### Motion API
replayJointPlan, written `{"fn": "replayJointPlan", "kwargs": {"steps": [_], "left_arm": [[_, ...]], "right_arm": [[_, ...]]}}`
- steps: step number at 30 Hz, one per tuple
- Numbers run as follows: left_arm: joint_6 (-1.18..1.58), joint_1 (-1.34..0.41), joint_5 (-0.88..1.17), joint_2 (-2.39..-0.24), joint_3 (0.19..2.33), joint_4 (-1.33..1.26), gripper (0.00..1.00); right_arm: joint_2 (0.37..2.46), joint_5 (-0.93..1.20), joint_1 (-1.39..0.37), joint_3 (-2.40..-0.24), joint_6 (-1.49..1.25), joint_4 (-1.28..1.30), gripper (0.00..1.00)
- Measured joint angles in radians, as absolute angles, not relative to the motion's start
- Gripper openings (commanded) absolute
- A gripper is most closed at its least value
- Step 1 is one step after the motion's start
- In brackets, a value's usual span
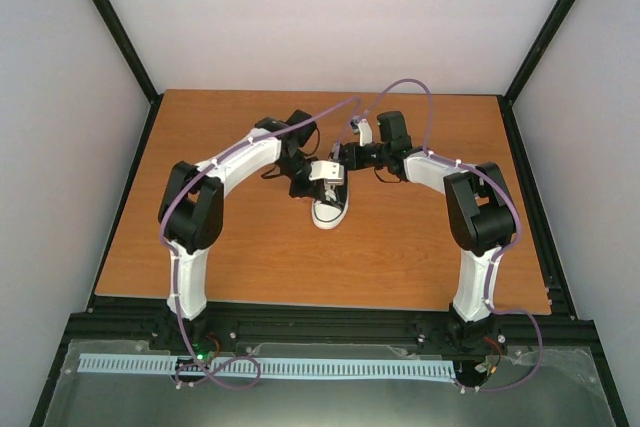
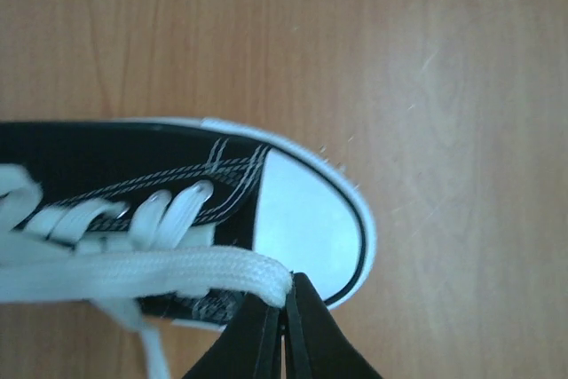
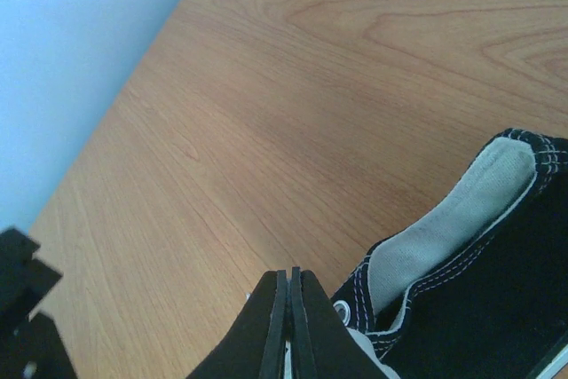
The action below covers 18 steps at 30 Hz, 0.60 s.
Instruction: Tie the shoes
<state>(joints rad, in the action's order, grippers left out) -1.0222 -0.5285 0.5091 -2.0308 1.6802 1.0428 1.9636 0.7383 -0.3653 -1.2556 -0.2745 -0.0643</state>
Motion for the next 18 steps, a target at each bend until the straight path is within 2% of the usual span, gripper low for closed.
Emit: {"fn": "replayJointPlan", "kwargs": {"steps": [6,18], "left_arm": [[-0.951,-0.587,0.581,-2.031,1.678,1.048,0.09],[-0.745,-0.622,0.766,-2.103,1.698,0.946,0.10]], "right_arm": [[1.959,0.738,-0.365,-1.256,-0.277,-0.064,0.03],[1.958,0.737,-0.365,-1.256,-0.278,-0.064,0.03]]}}
